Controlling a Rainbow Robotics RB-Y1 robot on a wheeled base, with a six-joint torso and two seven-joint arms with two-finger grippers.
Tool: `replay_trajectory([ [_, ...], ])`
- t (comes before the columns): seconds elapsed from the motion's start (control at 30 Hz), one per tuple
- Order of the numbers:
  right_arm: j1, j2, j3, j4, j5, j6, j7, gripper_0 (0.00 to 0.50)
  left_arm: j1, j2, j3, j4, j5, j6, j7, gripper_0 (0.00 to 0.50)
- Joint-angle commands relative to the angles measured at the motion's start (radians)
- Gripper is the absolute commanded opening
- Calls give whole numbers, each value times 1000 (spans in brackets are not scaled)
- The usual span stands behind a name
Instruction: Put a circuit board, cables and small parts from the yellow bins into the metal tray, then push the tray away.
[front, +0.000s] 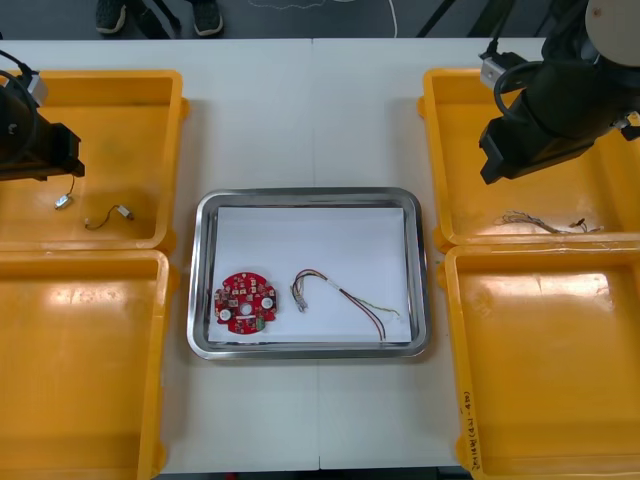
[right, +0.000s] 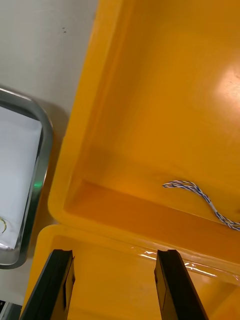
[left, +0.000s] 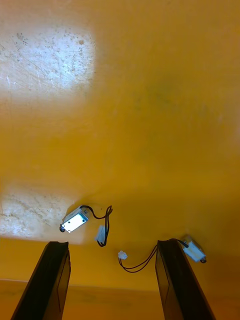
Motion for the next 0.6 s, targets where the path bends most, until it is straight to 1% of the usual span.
replay_trajectory([
  [0.03, -42, -42, -53, 47, 45, -17, 41, 470, -17, 123, -85, -11, 89, -31, -24, 500],
  [0.13, -42, -40, -53, 78, 65, -34, 44, 470, -22, 159, -125, 15, 136, -57, -32, 500],
  [0.2, -42, -40, -55, 106, 76, -57, 46, 470, -39, 177, -154, 58, 170, -86, -42, 500],
  [0.23, -41, -40, -55, 112, 77, -63, 44, 470, -45, 180, -161, 72, 179, -93, -45, 500],
  [0.47, -35, -39, -56, 225, 97, -126, 35, 470, -135, 214, -333, 236, 296, -176, -73, 500],
  [0.6, -15, -39, -64, 259, 126, -151, 21, 470, -152, 212, -385, 293, 340, -227, -85, 500],
])
